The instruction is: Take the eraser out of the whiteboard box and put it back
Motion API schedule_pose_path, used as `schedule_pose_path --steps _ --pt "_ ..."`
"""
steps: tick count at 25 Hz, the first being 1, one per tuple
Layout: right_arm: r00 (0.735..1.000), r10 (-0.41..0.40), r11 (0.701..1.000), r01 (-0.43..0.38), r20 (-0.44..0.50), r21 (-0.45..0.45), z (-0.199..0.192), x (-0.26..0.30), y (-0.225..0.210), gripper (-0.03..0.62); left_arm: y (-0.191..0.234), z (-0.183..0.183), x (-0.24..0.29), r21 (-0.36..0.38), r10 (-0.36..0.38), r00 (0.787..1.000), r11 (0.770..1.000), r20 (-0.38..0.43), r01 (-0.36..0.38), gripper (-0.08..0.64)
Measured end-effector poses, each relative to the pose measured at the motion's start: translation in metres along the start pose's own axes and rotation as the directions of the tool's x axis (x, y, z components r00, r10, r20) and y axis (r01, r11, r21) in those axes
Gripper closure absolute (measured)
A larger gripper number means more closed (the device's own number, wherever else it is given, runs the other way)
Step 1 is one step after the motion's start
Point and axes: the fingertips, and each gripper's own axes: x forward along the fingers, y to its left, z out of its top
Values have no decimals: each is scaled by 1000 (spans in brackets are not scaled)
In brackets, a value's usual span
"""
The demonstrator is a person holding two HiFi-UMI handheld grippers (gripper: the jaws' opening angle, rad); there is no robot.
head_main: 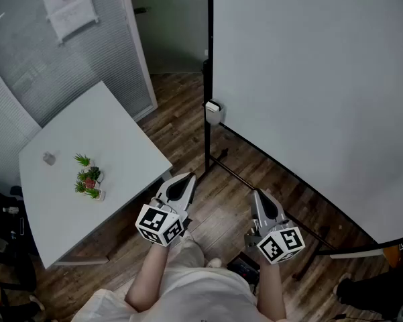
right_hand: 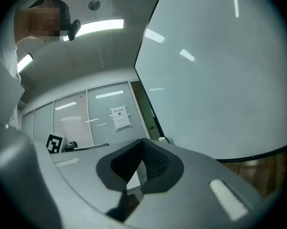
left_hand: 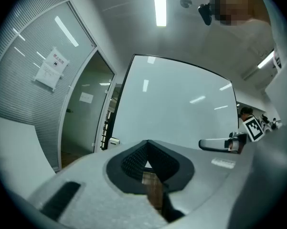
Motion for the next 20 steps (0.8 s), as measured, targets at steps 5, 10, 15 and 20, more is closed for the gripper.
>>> schedule_pose_path --steps 5,10,15,20 --pt "1000 4 999 -5 -16 -51 1 0 7 580 5 -5 -6 9 25 1000 1000 -15 -25 562" --pt "1000 -9 998 8 -21 -67 -1 -5 12 580 3 -3 -11 27 35 999 999 -11 -35 562" --pt "995 -75 993 69 -69 -91 -9 -6 5 577 3 -3 -15 37 67 998 997 -5 -67 543" --pt "988 -70 991 53 -137 -126 -18 -2 16 310 5 -11 -12 6 92 993 996 -70 -92 201"
